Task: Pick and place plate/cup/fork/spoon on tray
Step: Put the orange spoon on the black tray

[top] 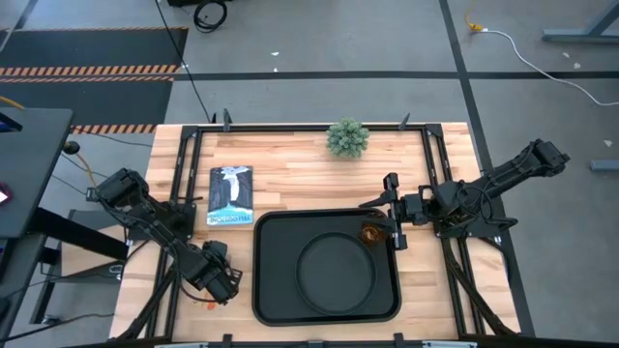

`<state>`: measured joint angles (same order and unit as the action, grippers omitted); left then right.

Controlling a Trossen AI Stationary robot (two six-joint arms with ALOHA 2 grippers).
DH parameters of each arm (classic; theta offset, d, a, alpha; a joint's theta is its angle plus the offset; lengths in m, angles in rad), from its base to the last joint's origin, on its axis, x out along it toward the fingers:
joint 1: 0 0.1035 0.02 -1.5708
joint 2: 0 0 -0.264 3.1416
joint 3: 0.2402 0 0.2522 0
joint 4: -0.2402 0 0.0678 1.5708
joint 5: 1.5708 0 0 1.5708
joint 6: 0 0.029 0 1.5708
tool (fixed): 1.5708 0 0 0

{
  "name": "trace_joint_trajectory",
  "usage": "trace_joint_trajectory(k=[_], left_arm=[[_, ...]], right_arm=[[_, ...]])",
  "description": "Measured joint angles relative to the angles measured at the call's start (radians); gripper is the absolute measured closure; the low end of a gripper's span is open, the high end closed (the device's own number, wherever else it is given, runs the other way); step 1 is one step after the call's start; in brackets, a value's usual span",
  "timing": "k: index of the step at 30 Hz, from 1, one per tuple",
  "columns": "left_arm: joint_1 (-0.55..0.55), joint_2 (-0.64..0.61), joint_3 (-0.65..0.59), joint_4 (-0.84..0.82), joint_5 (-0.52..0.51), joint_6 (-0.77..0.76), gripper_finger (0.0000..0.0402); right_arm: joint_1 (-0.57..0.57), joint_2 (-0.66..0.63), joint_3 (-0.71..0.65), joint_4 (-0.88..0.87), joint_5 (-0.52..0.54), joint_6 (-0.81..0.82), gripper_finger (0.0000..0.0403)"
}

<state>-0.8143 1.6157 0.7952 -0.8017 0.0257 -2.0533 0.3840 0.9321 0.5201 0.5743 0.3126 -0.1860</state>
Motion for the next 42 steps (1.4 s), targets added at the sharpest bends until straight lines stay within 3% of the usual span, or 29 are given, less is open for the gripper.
trace_joint_trajectory(k=[36,42], left_arm=[[0.072,-0.126,-0.002,-0.108,0.017,0.079,0.0398],[0.071,-0.126,-0.002,-0.108,0.023,0.085,0.035]], right_arm=[[0.0,0.0,0.0,0.016,0.0,0.002,0.0254],[0.0,0.0,0.0,0.016,-0.001,0.003,0.0254]])
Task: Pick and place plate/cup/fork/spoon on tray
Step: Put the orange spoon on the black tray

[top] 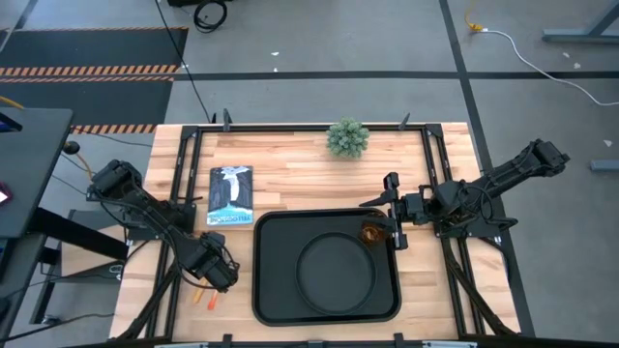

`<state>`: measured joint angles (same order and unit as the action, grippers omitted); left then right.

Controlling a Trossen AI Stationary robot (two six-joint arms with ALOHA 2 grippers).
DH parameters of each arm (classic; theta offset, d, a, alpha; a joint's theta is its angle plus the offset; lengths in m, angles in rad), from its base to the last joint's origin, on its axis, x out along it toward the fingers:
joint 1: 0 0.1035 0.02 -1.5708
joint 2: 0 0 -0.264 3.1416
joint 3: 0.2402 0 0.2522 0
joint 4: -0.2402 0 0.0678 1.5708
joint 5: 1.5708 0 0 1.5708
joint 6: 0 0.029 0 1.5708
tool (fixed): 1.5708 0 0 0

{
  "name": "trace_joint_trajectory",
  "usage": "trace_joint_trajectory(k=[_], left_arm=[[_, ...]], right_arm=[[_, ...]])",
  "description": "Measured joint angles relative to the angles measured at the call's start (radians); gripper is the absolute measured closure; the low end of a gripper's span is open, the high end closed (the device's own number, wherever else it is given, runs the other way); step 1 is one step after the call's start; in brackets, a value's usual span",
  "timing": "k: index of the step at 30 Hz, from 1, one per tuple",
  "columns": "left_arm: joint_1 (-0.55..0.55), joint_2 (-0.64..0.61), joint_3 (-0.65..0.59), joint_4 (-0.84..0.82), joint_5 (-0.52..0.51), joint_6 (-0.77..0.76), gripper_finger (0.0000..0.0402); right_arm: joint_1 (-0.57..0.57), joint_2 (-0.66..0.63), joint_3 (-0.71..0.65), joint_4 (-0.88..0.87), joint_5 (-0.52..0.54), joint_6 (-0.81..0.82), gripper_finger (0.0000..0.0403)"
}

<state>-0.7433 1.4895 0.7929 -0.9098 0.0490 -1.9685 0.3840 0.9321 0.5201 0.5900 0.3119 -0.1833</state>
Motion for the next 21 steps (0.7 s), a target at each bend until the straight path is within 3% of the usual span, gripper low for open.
trace_joint_trajectory(k=[6,11,16,21], left_arm=[[-0.001,0.002,-0.007,0.014,-0.001,0.002,0.0288],[-0.002,0.002,-0.093,0.146,0.001,-0.014,0.0275],[0.0,0.0,-0.117,0.171,0.002,-0.005,0.0291],[0.0,0.0,-0.118,0.193,-0.002,0.009,0.0351]], right_arm=[[0.0,0.0,0.0,0.0,0.0,0.0,0.0254],[0.0,0.0,0.0,-0.001,-0.007,0.0,0.0254],[0.001,0.0,0.0,-0.001,-0.011,0.0,0.0254],[0.001,0.0,0.0,-0.001,-0.011,0.001,0.0254]])
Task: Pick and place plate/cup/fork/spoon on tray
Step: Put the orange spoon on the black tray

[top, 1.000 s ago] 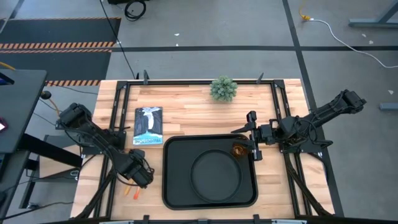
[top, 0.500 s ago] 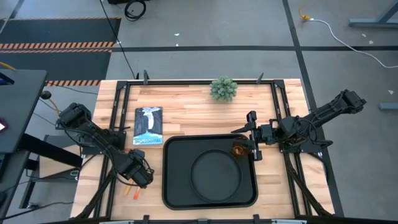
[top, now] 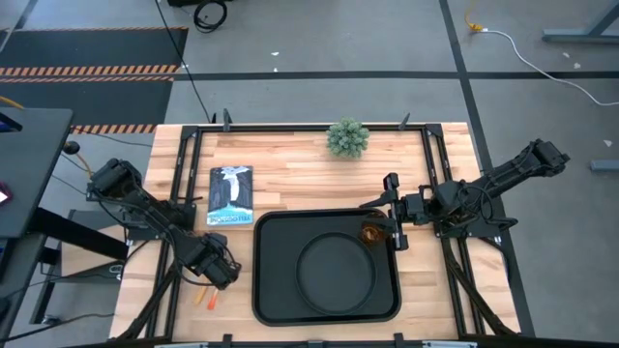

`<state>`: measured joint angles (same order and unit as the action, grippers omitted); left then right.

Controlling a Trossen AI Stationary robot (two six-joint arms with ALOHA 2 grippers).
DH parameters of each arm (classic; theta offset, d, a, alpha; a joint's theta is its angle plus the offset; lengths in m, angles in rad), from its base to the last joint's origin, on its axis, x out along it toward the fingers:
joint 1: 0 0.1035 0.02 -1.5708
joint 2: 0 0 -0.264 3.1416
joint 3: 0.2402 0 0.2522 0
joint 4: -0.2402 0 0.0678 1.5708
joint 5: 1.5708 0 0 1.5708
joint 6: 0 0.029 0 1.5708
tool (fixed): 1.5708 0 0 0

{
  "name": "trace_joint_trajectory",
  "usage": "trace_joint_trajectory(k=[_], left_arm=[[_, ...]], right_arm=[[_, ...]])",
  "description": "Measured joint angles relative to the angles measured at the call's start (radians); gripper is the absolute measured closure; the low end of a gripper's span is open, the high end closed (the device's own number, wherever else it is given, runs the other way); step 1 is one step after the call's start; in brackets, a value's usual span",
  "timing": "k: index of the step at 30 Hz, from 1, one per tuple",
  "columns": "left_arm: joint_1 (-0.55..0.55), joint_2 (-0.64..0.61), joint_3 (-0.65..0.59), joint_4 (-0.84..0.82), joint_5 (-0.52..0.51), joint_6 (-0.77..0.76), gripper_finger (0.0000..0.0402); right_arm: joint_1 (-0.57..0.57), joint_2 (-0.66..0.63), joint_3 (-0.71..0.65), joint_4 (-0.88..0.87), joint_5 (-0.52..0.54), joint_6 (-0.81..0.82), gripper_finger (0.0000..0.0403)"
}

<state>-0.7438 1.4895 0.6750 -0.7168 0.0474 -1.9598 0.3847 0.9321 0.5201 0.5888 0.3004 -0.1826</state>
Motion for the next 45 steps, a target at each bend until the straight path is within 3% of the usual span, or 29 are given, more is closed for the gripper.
trace_joint_trajectory(k=[4,11,24,35,39,45], left_arm=[[0.0,0.001,-0.001,0.006,-0.007,0.005,0.0394],[0.0,-0.002,-0.021,0.014,-0.008,0.009,0.0398],[0.022,0.003,0.058,-0.183,-0.017,0.069,0.0401],[0.029,0.001,0.063,-0.174,-0.012,0.085,0.0401],[0.029,-0.009,0.064,-0.183,0.023,0.087,0.0382],[-0.018,-0.054,0.065,-0.208,0.072,0.056,0.0318]], right_arm=[[0.0,0.0,0.0,0.0,0.0,0.004,0.0254],[0.0,0.0,0.0,-0.01,0.0,0.003,0.0254],[0.0,0.0,0.0,-0.007,0.0,0.004,0.0254],[0.0,0.0,0.0,-0.004,0.0,0.004,0.0254],[0.0,0.0,0.0,0.002,0.0,0.004,0.0254],[0.0,0.0,0.0,0.001,0.0,0.013,0.0254]])
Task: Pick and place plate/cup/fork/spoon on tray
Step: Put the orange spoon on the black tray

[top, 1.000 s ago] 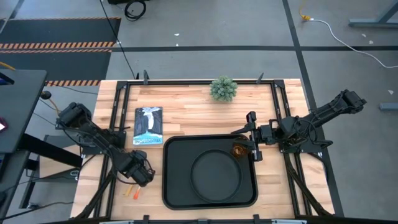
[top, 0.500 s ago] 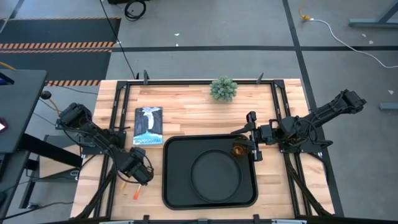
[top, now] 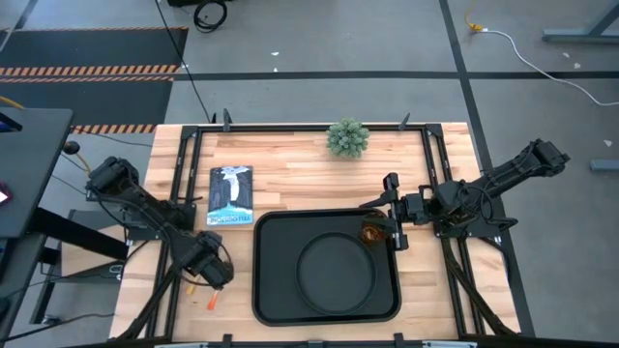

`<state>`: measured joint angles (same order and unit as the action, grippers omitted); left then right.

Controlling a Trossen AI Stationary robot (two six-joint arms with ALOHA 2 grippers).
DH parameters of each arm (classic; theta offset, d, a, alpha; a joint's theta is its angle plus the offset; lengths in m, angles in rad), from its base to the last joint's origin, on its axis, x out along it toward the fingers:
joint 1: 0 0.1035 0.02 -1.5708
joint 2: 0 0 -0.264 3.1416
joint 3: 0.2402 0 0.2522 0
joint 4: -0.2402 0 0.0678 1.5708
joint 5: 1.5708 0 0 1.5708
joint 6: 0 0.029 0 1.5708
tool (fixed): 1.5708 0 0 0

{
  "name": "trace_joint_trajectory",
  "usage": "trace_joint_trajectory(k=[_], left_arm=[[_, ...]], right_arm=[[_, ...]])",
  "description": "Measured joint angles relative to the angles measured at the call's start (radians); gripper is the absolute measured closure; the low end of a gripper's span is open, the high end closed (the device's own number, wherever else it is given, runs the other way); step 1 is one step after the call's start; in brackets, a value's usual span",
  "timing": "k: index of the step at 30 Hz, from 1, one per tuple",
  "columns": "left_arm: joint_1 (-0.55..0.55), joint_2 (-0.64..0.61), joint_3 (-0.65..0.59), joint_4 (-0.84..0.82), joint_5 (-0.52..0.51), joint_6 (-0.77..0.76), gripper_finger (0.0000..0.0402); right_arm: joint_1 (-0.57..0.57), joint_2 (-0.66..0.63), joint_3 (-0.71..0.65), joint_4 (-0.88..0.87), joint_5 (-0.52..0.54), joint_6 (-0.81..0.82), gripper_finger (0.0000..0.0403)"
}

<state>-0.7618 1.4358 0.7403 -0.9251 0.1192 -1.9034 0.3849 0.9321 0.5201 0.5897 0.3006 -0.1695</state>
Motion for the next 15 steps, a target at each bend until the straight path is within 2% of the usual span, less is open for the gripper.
trace_joint_trajectory(k=[8,15], left_arm=[[-0.01,-0.016,-0.025,0.034,0.13,-0.041,0.023],[0.046,-0.015,-0.116,0.138,0.192,-0.011,0.0218]], right_arm=[[0.0,0.0,0.0,0.012,-0.001,-0.008,0.0254],[0.0,0.0,0.0,0.015,-0.011,-0.01,0.0254]])
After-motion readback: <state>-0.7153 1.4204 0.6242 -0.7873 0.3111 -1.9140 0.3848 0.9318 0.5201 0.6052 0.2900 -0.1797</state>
